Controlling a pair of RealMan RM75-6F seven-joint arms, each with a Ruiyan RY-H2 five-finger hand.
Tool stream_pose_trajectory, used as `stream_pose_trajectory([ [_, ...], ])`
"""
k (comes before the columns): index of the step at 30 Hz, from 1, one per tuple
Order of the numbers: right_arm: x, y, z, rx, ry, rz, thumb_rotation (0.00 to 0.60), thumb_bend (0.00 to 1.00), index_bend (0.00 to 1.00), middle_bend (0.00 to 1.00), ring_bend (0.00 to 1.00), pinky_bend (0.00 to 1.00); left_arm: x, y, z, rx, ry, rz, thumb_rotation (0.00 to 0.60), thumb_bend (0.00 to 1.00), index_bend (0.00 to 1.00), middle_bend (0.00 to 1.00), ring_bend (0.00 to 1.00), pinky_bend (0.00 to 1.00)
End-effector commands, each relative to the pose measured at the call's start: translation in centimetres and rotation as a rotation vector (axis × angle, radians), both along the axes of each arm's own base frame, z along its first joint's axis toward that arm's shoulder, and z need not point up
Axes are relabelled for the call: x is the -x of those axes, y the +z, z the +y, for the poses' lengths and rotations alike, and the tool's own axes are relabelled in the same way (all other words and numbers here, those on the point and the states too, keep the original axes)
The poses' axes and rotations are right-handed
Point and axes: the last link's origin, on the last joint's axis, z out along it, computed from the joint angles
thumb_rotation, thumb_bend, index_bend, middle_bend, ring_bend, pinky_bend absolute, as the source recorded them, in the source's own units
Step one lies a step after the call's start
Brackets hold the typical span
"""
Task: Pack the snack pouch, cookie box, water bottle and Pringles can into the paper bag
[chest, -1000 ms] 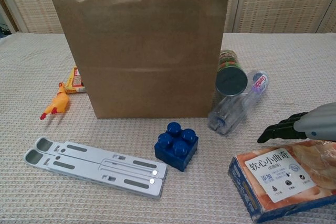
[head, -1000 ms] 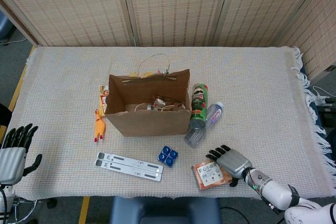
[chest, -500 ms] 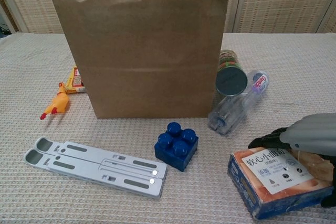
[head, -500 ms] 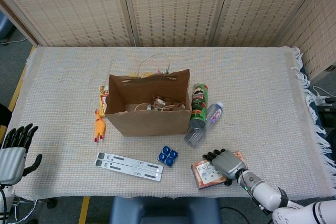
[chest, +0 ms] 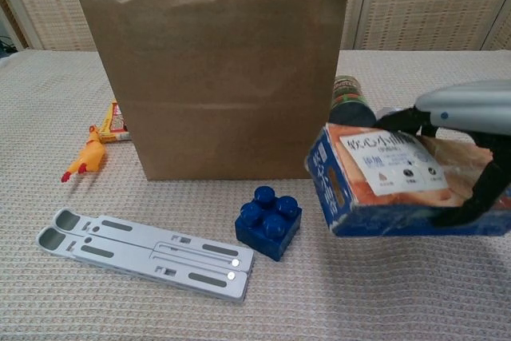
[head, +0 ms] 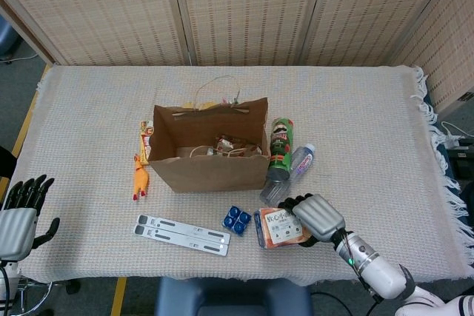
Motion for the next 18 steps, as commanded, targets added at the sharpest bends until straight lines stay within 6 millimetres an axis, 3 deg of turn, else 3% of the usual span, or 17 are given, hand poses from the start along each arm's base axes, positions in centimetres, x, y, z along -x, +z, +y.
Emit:
stream_pose_trajectory([
  [1,-3.4,2.8,-0.9,0.097,0.063,-0.115,0.6,0.28,0.56,0.53,0.56,0.65,0.0,0.0,0.0,0.0,0.0,0.0,0.6,0.38,0.05,0.0,0.0,0.0],
  [10,-12.0,7.4,-3.3,0.275,0.15,-0.458,0.6,0.28,0.54,0.53,0.54,0.65,0.0,0.0,0.0,0.005,-0.002,-0.002,0.6,0.38,0.05,0.0,0.0,0.0],
  [13,-14.1,7.6,-4.3,0.314,0.162,-0.515,0.6,0.28,0.53,0.53,0.54,0.65,0.1,0.1,0.0,0.006,-0.003,-0.003,0.6,0.38,0.05,0.0,0.0,0.0],
  [18,-16.7,6.1,-6.2,0.357,0.174,-0.497,0.6,0.28,0.52,0.53,0.53,0.65,0.1,0.1,0.0,0.007,-0.004,-0.006,0.6,0.38,0.05,0.0,0.0,0.0],
])
